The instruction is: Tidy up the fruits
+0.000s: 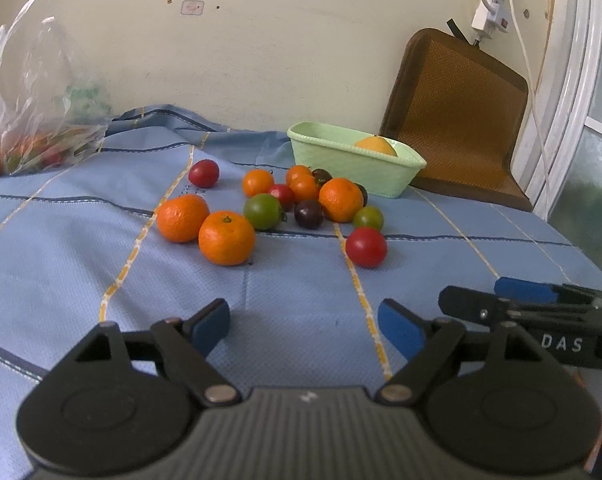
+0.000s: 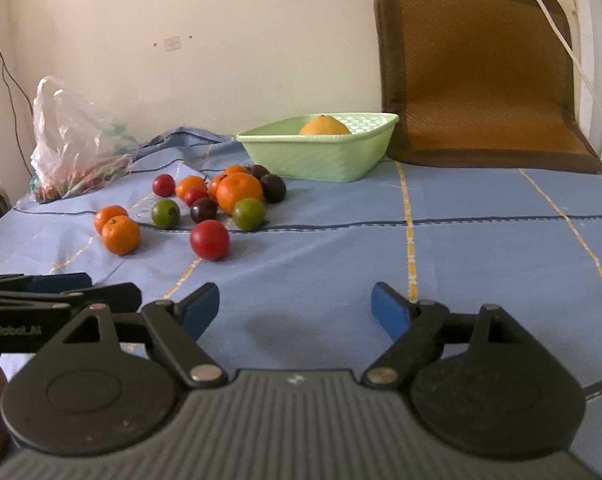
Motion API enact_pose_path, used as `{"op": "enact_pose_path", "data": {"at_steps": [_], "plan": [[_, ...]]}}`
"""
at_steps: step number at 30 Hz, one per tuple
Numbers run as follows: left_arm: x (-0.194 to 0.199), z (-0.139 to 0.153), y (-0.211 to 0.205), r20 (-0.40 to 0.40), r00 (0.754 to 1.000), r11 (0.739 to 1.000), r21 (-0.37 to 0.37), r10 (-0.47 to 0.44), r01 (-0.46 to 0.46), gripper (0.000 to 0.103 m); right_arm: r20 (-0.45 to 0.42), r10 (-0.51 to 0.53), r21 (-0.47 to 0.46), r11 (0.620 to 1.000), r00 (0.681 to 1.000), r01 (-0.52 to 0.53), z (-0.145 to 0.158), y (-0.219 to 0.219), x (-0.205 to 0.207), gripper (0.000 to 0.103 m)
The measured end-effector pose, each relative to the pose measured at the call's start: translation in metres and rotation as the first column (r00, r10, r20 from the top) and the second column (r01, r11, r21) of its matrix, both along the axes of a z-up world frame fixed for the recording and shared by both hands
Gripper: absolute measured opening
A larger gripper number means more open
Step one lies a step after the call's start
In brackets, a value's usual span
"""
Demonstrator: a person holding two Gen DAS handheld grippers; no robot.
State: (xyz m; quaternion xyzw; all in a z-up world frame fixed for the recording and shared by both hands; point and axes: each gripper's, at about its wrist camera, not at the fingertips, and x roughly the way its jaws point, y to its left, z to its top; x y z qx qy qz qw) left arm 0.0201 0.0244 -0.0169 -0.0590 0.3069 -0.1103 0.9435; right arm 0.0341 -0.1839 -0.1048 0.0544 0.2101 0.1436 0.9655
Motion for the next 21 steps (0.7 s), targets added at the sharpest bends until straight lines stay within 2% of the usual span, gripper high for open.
{"op": "enact_pose_path", "data": {"at_steps": [4, 7, 14, 21], "plan": [[0.0002, 0.0002, 0.0000, 0.000, 1.000, 1.000, 0.000, 0.002, -0.002, 0.084, -0.003, 0.012, 0.029, 1.000, 1.000, -0.012, 0.0006, 0.0004, -0.0007, 0.085], [0.0003, 0.0004, 0.0007, 0.000, 1.000, 1.000, -0.009, 0.002, -0.002, 0.084, 0.005, 0.021, 0.007, 1.000, 1.000, -0.021, 0.0012, 0.0031, -0.0020, 0.084], [0.0019, 0.0005, 0.0000, 0.000, 1.000, 1.000, -0.016, 0.003, -0.003, 0.084, -0.004, 0.062, 0.004, 0.998, 0.998, -0.062, 0.0003, 0.0037, 0.0008, 0.072], [0.0013, 0.0005, 0.0020, 0.004, 1.000, 0.999, -0.031, 0.011, -0.010, 0.082, 0.022, 0.074, -0.010, 0.997, 0.997, -0.074, 0.0006, 0.0038, -0.0050, 0.066]]}}
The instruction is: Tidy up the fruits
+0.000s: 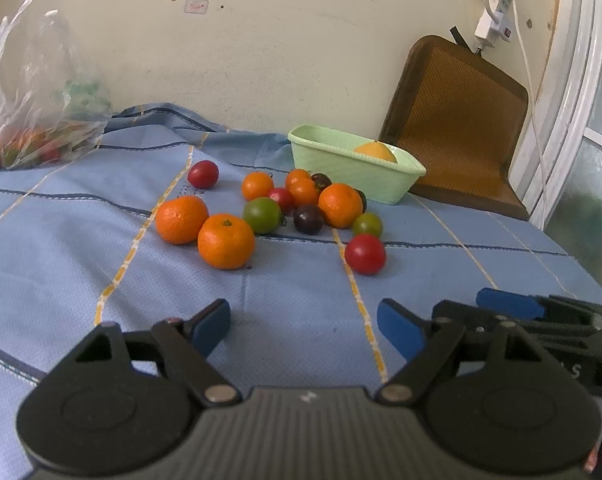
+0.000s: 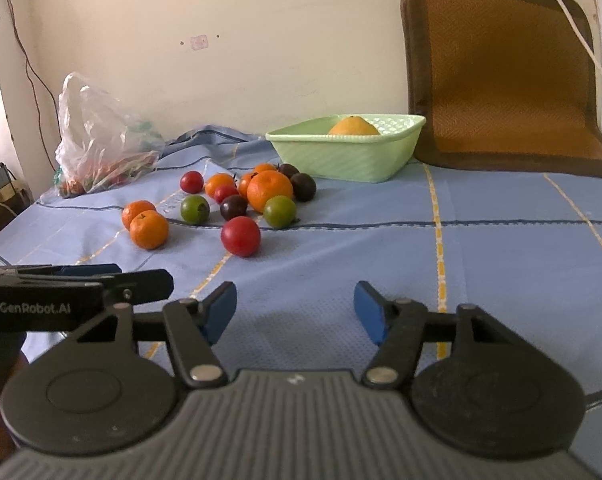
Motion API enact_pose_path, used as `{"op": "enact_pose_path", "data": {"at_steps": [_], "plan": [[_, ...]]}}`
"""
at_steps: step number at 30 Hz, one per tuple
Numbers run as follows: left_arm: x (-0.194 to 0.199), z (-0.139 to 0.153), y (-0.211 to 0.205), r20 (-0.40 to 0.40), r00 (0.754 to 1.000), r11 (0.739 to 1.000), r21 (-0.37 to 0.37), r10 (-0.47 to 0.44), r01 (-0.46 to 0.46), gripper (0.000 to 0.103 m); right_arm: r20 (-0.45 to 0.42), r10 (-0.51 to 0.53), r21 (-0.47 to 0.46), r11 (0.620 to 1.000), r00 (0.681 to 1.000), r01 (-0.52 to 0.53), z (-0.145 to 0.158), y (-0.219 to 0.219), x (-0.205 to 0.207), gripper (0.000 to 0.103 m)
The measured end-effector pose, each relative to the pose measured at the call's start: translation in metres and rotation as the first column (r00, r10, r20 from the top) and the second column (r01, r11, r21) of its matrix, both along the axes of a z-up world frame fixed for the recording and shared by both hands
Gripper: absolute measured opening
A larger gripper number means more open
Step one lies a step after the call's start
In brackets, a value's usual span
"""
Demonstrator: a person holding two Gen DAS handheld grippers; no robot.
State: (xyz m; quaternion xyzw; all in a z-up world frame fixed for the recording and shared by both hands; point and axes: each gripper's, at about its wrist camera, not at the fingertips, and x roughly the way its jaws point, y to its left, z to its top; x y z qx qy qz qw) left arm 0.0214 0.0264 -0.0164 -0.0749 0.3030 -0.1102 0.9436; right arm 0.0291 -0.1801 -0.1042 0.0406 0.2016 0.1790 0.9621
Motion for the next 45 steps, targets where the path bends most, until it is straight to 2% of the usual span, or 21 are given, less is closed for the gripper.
{"op": "enact_pose_path", "data": {"at_steps": [12, 19, 22, 24, 27, 31, 34, 35, 37, 40, 43, 45], "plan": [[-0.004, 0.001, 0.012, 0.022, 0.999, 0.997, -0.068, 0.031, -0.029, 0.079, 0.015, -0.016, -0.015, 1.000, 1.000, 0.016, 0.000, 0.000, -0.003, 0.058], [-0.004, -0.001, 0.018, 0.015, 1.000, 0.994, -0.106, 0.024, -0.022, 0.080, -0.008, -0.064, 0.023, 0.998, 0.998, 0.064, 0.000, -0.006, 0.001, 0.058], [-0.005, 0.000, 0.020, 0.025, 0.999, 0.992, -0.126, 0.025, -0.022, 0.080, -0.031, -0.129, 0.082, 0.988, 0.991, 0.131, 0.001, -0.018, 0.006, 0.058], [-0.007, 0.000, 0.022, 0.036, 0.999, 0.990, -0.135, 0.034, -0.029, 0.081, -0.050, -0.196, 0.124, 0.972, 0.979, 0.200, 0.002, -0.029, 0.012, 0.058], [-0.009, 0.001, 0.022, 0.049, 0.997, 0.990, -0.135, 0.058, -0.051, 0.081, -0.060, -0.313, 0.131, 0.939, 0.948, 0.318, 0.007, -0.043, 0.027, 0.058], [-0.016, 0.004, 0.020, 0.099, 0.990, 0.989, -0.120, 0.096, -0.084, 0.081, -0.117, -0.445, 0.231, 0.857, 0.888, 0.460, 0.014, -0.058, 0.057, 0.057], [-0.024, 0.007, 0.018, 0.152, 0.984, 0.991, -0.111, 0.097, -0.080, 0.085, -0.128, -0.497, 0.258, 0.819, 0.858, 0.513, 0.008, -0.058, 0.070, 0.057], [-0.026, 0.008, 0.016, 0.166, 0.982, 0.992, -0.104, 0.089, -0.072, 0.085, -0.136, -0.503, 0.249, 0.816, 0.853, 0.521, 0.007, -0.056, 0.072, 0.053], [-0.029, 0.010, 0.013, 0.186, 0.981, 0.995, -0.091, 0.062, -0.046, 0.086, -0.105, -0.492, 0.254, 0.827, 0.864, 0.502, 0.005, -0.054, 0.068, 0.053], [-0.028, 0.009, 0.011, 0.176, 0.984, 0.996, -0.091, 0.033, -0.017, 0.086, -0.111, -0.475, 0.251, 0.837, 0.873, 0.487, 0.003, -0.056, 0.065, 0.053], [-0.024, 0.008, 0.015, 0.148, 0.988, 0.994, -0.107, 0.044, -0.028, 0.086, -0.119, -0.465, 0.253, 0.840, 0.877, 0.480, 0.004, -0.057, 0.070, 0.053], [-0.028, 0.008, 0.014, 0.167, 0.984, 0.994, -0.104, 0.062, -0.045, 0.086, -0.122, -0.451, 0.251, 0.848, 0.884, 0.467, 0.005, -0.056, 0.072, 0.053]]}}
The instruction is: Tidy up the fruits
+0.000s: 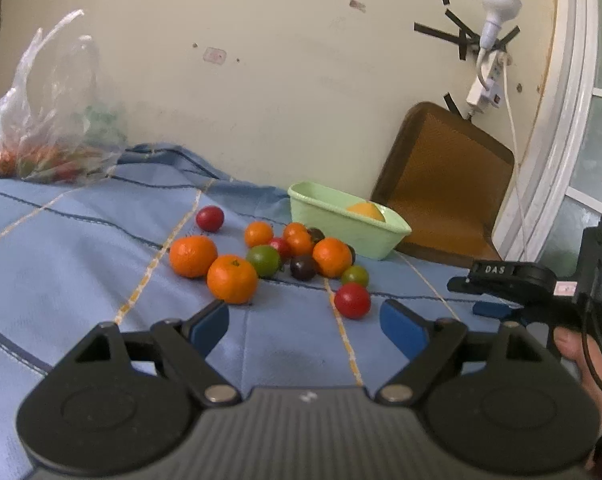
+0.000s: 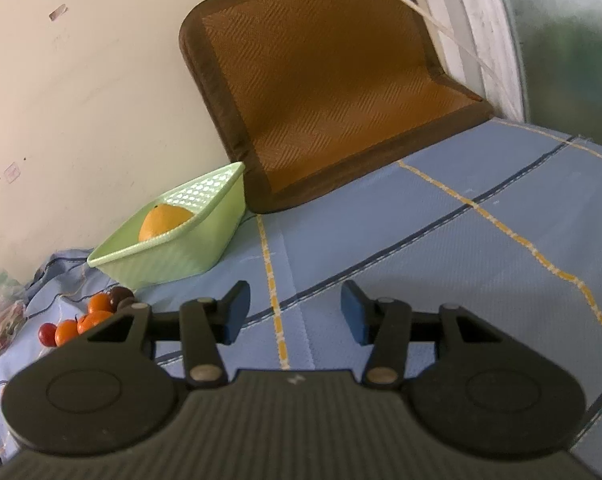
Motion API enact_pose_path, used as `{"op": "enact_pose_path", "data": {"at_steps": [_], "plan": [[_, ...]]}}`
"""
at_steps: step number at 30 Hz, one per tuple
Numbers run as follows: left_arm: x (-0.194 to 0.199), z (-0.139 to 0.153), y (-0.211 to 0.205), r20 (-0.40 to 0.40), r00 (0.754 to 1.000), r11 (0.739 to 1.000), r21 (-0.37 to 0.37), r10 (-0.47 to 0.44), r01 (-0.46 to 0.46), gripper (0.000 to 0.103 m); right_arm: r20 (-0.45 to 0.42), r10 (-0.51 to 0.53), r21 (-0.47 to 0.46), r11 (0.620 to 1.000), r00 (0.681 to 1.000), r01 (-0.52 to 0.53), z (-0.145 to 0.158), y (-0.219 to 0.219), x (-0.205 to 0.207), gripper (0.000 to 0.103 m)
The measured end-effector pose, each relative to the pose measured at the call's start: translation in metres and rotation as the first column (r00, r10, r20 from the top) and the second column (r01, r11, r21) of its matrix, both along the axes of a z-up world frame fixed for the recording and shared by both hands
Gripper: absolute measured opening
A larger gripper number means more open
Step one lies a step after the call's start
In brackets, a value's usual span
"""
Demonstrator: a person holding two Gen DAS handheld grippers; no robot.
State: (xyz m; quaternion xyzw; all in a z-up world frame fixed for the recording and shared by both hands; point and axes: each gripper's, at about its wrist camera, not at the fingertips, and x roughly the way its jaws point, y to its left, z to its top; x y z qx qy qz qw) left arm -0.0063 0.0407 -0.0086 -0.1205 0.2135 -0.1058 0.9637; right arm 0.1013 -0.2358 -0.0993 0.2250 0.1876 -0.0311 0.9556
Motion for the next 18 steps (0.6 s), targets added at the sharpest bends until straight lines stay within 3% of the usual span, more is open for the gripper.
{"op": "enact_pose_path", "data": {"at_steps": [7, 14, 18], "plan": [[-0.013, 0.005, -0.009, 0.096, 0.991, 0.992, 0.072, 0.093, -0.100, 0.088, 0.041, 0.103, -0.040, 0.994, 0.994, -0.101, 0.003, 0.009, -0.004, 0.053], [-0.009, 0.005, 0.006, 0.078, 0.977, 0.980, 0.022, 0.198, -0.200, 0.090, 0.114, 0.231, -0.081, 0.972, 0.966, -0.223, 0.007, 0.018, -0.017, 0.054], [-0.001, 0.002, 0.015, 0.027, 0.974, 0.974, -0.007, 0.224, -0.224, 0.090, 0.132, 0.286, -0.105, 0.956, 0.949, -0.274, 0.008, 0.024, -0.023, 0.054]]}}
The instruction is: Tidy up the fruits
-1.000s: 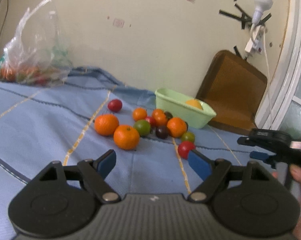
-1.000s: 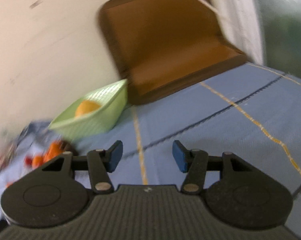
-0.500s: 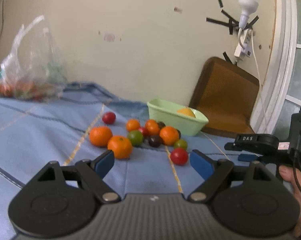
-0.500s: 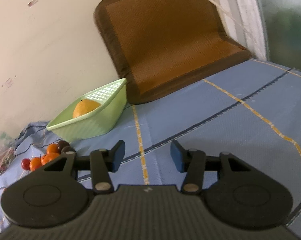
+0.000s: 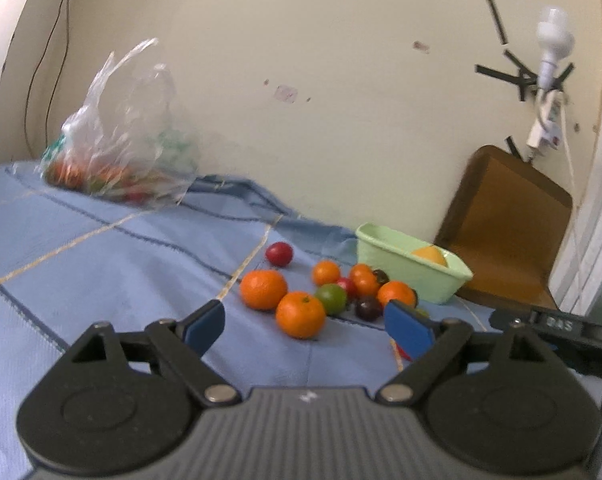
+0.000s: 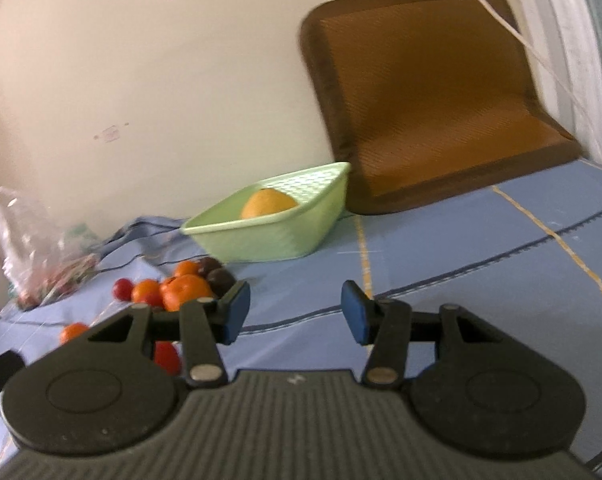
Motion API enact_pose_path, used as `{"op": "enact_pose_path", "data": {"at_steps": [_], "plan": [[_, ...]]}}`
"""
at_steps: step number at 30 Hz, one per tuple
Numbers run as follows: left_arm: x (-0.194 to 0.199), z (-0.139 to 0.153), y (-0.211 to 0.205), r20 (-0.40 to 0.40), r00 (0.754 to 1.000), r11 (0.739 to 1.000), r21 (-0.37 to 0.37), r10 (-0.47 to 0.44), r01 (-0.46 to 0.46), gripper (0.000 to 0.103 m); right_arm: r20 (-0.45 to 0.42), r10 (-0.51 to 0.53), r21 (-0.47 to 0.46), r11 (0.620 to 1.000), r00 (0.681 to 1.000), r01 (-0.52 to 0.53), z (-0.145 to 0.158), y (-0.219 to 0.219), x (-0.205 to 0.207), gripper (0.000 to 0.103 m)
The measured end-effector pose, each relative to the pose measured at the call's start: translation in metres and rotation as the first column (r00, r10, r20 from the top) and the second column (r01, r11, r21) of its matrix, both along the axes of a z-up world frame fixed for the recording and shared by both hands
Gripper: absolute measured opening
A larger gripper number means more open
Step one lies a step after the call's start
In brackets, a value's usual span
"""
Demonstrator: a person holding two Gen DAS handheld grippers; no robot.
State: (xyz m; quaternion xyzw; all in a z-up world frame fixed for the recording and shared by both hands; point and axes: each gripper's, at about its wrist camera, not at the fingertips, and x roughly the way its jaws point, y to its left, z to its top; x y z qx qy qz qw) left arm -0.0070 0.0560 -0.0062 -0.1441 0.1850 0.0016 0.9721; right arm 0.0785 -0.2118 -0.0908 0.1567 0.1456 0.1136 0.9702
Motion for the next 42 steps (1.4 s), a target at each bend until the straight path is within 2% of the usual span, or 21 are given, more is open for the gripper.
{"op": "enact_pose_path", "data": {"at_steps": [6, 11, 24, 31, 35, 38, 42], "plan": [[0.007, -0.003, 0.001, -0.047, 0.999, 1.000, -0.004, 0.001, -0.001, 0.090, -0.003, 0.058, -0.045, 0.997, 0.998, -0.058, 0.000, 0.011, -0.006, 0.054], [0.008, -0.004, -0.001, -0.057, 0.998, 1.000, -0.001, -0.005, 0.005, 0.090, -0.014, 0.092, -0.069, 0.993, 0.996, -0.093, 0.000, 0.016, -0.004, 0.054], [0.010, -0.005, 0.001, -0.057, 0.998, 0.999, -0.019, -0.026, 0.025, 0.090, -0.034, 0.114, -0.077, 0.990, 0.993, -0.116, -0.001, 0.019, -0.002, 0.054], [0.013, -0.005, 0.003, -0.082, 0.995, 0.998, -0.036, -0.052, 0.049, 0.089, -0.032, 0.111, -0.091, 0.989, 0.993, -0.114, 0.000, 0.021, -0.004, 0.053], [0.021, 0.000, 0.008, -0.112, 0.991, 0.997, -0.031, -0.076, 0.073, 0.082, -0.054, 0.161, -0.089, 0.982, 0.986, -0.165, 0.001, 0.025, -0.006, 0.053], [0.030, 0.008, 0.014, -0.123, 0.990, 0.998, -0.010, -0.069, 0.068, 0.077, -0.044, 0.208, -0.138, 0.968, 0.977, -0.212, 0.002, 0.035, -0.009, 0.053], [0.056, 0.007, 0.007, -0.204, 0.973, 0.993, 0.043, -0.103, 0.114, 0.073, -0.093, 0.259, -0.214, 0.938, 0.961, -0.273, -0.001, 0.052, -0.001, 0.053]]}}
